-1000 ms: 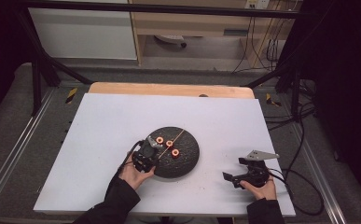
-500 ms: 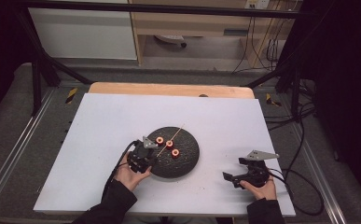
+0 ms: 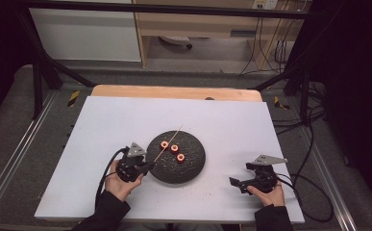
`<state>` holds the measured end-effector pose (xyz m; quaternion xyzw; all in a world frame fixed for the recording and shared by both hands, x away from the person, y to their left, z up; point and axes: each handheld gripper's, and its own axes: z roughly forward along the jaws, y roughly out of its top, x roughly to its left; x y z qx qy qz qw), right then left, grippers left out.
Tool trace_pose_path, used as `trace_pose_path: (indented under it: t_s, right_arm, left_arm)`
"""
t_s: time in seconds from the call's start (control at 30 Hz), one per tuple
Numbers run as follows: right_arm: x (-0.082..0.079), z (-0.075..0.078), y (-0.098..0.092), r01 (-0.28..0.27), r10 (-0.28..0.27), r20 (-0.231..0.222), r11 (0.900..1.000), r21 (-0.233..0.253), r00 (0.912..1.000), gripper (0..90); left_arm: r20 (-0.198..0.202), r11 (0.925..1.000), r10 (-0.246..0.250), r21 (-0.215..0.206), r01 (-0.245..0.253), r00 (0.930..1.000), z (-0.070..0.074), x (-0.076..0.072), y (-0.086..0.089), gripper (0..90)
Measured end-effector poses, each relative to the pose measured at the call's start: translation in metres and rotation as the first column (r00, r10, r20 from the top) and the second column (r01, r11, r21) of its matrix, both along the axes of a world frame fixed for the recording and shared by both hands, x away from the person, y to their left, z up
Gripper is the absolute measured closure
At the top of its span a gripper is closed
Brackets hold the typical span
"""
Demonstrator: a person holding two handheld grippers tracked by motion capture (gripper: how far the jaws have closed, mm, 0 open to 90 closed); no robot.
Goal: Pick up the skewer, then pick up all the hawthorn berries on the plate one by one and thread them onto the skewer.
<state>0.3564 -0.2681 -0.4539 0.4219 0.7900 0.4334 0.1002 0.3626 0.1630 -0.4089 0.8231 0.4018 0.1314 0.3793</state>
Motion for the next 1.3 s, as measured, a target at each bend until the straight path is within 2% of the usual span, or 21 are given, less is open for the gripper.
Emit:
trace_pose_path:
  t_s: [0.03,0.3,0.57,1.03,1.3]
  right_arm:
    - [0.0,0.0,0.0,0.004,-0.004,-0.005,1.0,0.002,1.0,0.5]
    - [0.0,0.005,0.007,0.008,-0.008,-0.012,1.0,-0.004,0.9999,0.6]
    - [0.006,0.011,0.019,-0.002,0.001,-0.012,1.0,-0.018,0.9999,0.5]
    - [0.016,0.026,0.05,-0.032,0.032,-0.016,0.999,-0.035,0.9994,0.5]
    - [0.025,0.036,0.074,-0.04,0.039,-0.022,0.998,-0.043,0.999,0.5]
  left_arm:
    - [0.006,1.0,-0.001,0.004,0.001,1.0,0.0,-0.001,0.002,88.5]
    - [0.042,0.9992,-0.005,-0.04,0.006,0.9991,-0.002,-0.013,0.023,88.6]
    - [0.096,0.9984,-0.018,-0.051,0.023,0.9952,-0.004,-0.024,0.041,88.5]
    - [0.091,0.9939,-0.025,-0.105,0.035,0.9955,-0.02,-0.031,0.068,88.4]
    - [0.092,0.9909,-0.029,-0.129,0.04,0.9953,-0.022,-0.033,0.075,88.5]
